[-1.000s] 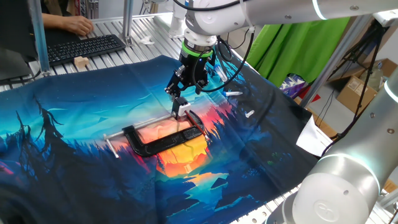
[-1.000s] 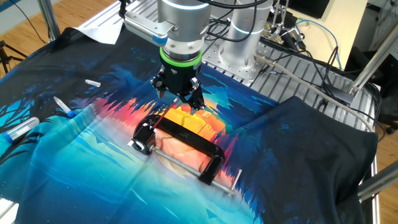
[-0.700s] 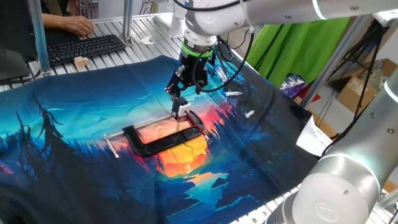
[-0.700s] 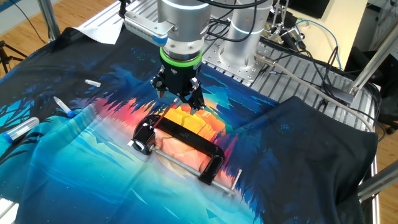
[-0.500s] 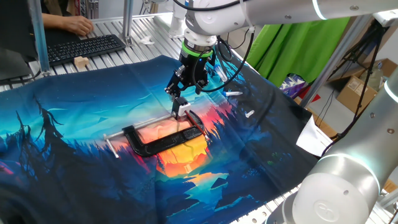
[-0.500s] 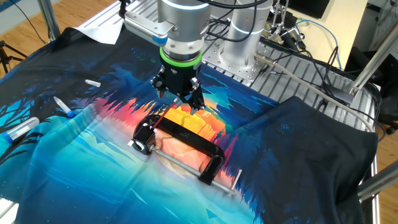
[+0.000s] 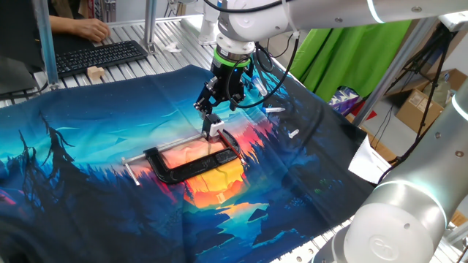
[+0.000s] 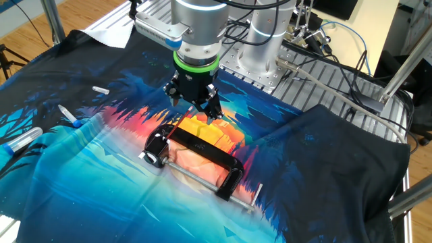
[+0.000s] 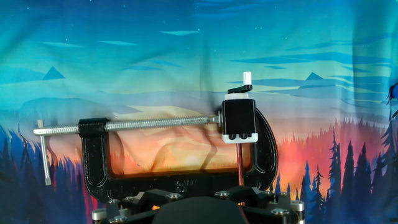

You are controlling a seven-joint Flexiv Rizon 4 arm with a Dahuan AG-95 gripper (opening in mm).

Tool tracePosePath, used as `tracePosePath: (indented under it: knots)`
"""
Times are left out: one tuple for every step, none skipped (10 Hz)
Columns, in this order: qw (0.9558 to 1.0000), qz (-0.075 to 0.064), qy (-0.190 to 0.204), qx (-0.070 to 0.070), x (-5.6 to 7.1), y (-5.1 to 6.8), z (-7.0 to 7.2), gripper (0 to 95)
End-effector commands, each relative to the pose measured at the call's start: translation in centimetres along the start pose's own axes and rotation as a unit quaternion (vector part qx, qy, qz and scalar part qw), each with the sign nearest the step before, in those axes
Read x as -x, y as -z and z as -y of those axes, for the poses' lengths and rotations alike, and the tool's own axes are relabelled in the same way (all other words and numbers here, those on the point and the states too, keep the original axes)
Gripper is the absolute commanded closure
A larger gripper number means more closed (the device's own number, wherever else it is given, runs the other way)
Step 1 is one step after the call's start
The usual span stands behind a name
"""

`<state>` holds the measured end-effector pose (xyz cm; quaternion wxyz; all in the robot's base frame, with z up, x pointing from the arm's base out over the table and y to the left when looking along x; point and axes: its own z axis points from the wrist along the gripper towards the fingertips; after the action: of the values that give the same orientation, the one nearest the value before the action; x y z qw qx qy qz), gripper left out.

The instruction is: Sharpen the pencil with a pencil sharpener

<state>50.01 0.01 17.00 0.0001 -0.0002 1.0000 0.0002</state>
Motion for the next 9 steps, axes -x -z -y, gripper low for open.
tracePosePath:
  knots:
    - [1.0000, 0.000, 0.000, 0.000, -0.01, 0.00, 0.01, 0.0]
    - [0.9987, -0.017, -0.045, 0.019, -0.01, 0.00, 0.01, 95.0]
    - [0.9987, -0.017, -0.045, 0.019, -0.01, 0.00, 0.01, 95.0]
    - [0.9986, -0.018, -0.045, 0.019, -0.01, 0.00, 0.01, 95.0]
    - [0.9987, -0.018, -0.045, 0.019, -0.01, 0.00, 0.01, 95.0]
    - [0.9987, -0.018, -0.045, 0.019, -0.01, 0.00, 0.01, 95.0]
    - [0.9986, -0.018, -0.045, 0.019, -0.01, 0.00, 0.01, 95.0]
    - [0.9987, -0.018, -0.045, 0.019, -0.01, 0.00, 0.01, 95.0]
    - [0.9987, -0.018, -0.044, 0.019, -0.01, 0.00, 0.01, 95.0]
